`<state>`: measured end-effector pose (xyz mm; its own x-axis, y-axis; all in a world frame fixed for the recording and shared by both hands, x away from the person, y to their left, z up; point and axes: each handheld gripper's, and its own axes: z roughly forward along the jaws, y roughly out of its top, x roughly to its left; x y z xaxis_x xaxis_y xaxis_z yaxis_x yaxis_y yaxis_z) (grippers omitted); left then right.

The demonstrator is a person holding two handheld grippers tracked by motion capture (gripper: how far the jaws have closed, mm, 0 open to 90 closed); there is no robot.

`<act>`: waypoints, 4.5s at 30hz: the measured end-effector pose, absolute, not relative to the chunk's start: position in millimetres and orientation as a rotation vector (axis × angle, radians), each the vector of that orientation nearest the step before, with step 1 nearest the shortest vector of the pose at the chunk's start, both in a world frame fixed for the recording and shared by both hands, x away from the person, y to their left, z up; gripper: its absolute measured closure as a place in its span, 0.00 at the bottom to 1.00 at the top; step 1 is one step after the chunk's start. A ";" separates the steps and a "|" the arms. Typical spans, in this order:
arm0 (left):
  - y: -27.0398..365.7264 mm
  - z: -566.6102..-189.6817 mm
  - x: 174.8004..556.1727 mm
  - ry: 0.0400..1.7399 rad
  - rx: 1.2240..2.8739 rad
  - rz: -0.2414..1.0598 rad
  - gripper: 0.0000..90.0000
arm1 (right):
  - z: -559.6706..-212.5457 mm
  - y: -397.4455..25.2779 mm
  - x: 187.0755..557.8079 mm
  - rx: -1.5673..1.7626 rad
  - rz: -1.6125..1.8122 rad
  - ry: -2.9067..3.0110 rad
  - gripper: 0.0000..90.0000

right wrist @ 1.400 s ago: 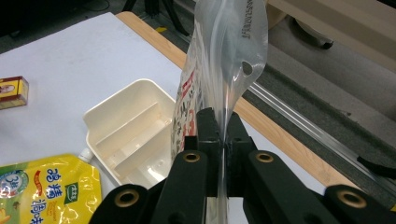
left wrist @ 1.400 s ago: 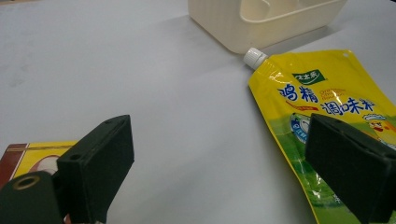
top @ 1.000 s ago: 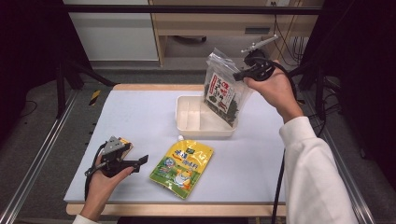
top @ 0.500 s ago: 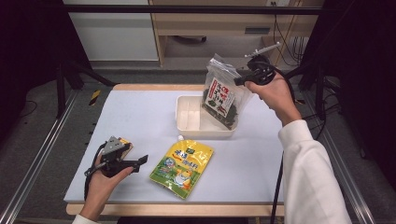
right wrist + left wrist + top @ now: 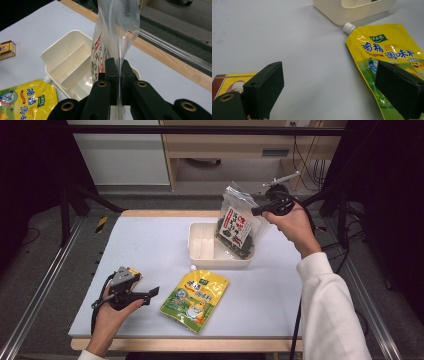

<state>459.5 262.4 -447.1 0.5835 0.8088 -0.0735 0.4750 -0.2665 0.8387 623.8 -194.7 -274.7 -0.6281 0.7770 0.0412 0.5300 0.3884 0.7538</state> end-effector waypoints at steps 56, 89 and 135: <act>265.9 -447.1 460.9 1.032 1.921 0.504 0.09 | -272.9 -201.5 565.9 1.065 1.320 2.131 0.15; 247.7 -443.1 442.4 0.944 1.976 0.490 0.12 | -394.0 -170.7 468.9 1.104 1.300 2.240 0.36; 242.2 -442.4 433.4 0.903 2.018 0.502 0.11 | -469.9 -112.0 498.9 1.162 1.117 2.391 0.21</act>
<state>433.4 242.2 -442.4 0.6591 0.7518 0.0184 0.4119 -0.3814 0.8275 498.9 -112.0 -469.9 -0.6475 0.7561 0.0951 0.5582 0.3856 0.7347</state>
